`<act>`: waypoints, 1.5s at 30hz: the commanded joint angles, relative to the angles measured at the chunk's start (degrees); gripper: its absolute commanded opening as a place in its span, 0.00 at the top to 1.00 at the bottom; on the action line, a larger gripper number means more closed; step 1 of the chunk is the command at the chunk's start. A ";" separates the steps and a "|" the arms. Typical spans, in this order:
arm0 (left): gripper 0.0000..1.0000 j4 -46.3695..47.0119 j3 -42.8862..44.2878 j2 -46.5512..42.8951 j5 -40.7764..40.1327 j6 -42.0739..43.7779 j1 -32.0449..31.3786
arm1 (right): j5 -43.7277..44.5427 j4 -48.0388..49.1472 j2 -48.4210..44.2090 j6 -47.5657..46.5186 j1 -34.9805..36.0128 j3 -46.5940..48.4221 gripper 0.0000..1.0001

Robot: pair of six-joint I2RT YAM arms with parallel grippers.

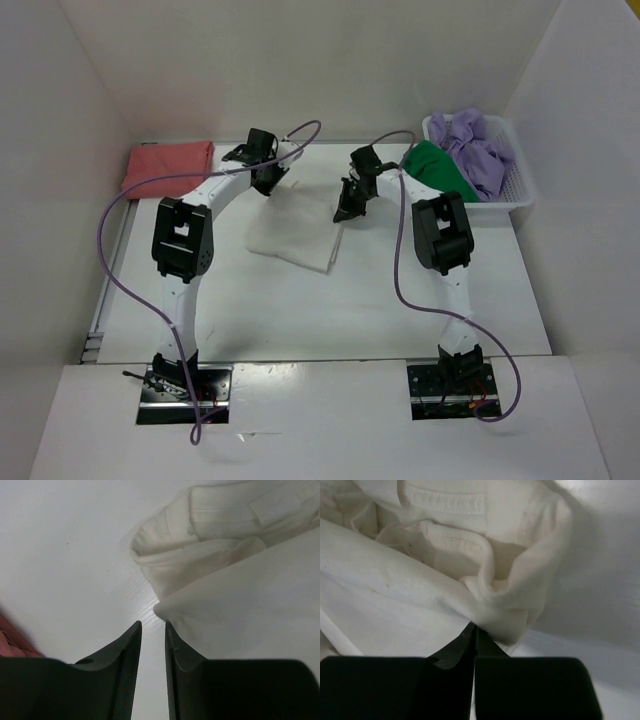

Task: Fold and stack the t-shirts
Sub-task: Fold the long partially folded tshirt into a neat square

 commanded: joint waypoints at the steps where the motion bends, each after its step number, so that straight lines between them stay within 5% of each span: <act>1: 0.67 -0.28 4.12 1.93 -1.64 -3.69 2.93 | 5.97 0.27 -1.01 0.48 -1.38 5.24 1.00; 7: 0.60 -2.83 4.66 -2.19 1.08 -4.22 4.16 | 5.97 -0.95 1.27 -0.13 -1.90 11.04 1.00; 12: 0.44 -5.21 4.66 -5.54 10.23 -3.43 3.55 | 7.46 -5.25 4.08 -2.76 -1.90 17.89 1.00; 14: 0.41 -5.73 3.96 -5.54 10.75 -1.94 3.03 | 7.46 -6.49 2.69 -4.00 -1.90 17.91 0.90; 17: 0.35 -8.80 2.55 -4.14 12.92 -1.94 4.77 | 8.25 -7.02 -3.28 -4.80 -1.38 11.09 0.61; 20: 0.31 -12.32 -1.12 -4.14 18.64 -2.55 6.44 | 7.30 -5.36 -10.31 -4.00 -0.85 3.17 0.49; 26: 0.12 -7.24 -12.03 -8.88 24.99 -5.80 7.15 | -0.09 0.43 -16.74 1.61 3.19 -14.86 0.39; 31: 0.09 -7.23 -15.20 -7.83 21.65 -7.21 7.15 | -3.17 3.34 -15.43 5.92 4.95 -21.64 0.39; 34: 0.15 -7.23 -18.89 -7.83 25.32 -7.21 7.15 | -4.32 5.10 -14.90 5.93 4.95 -23.57 0.44; 38: 0.54 -7.23 -23.54 -9.67 27.97 -7.74 6.62 | -7.29 5.63 -13.84 4.88 4.95 -24.98 0.65; 43: 0.72 -7.23 -30.92 -13.79 29.65 -6.60 5.48 | -8.53 6.87 -14.99 3.64 4.95 -29.19 0.97; 45: 0.75 -7.23 -32.95 -15.03 29.65 -6.07 4.95 | -8.53 6.87 -17.08 2.85 4.95 -30.51 1.00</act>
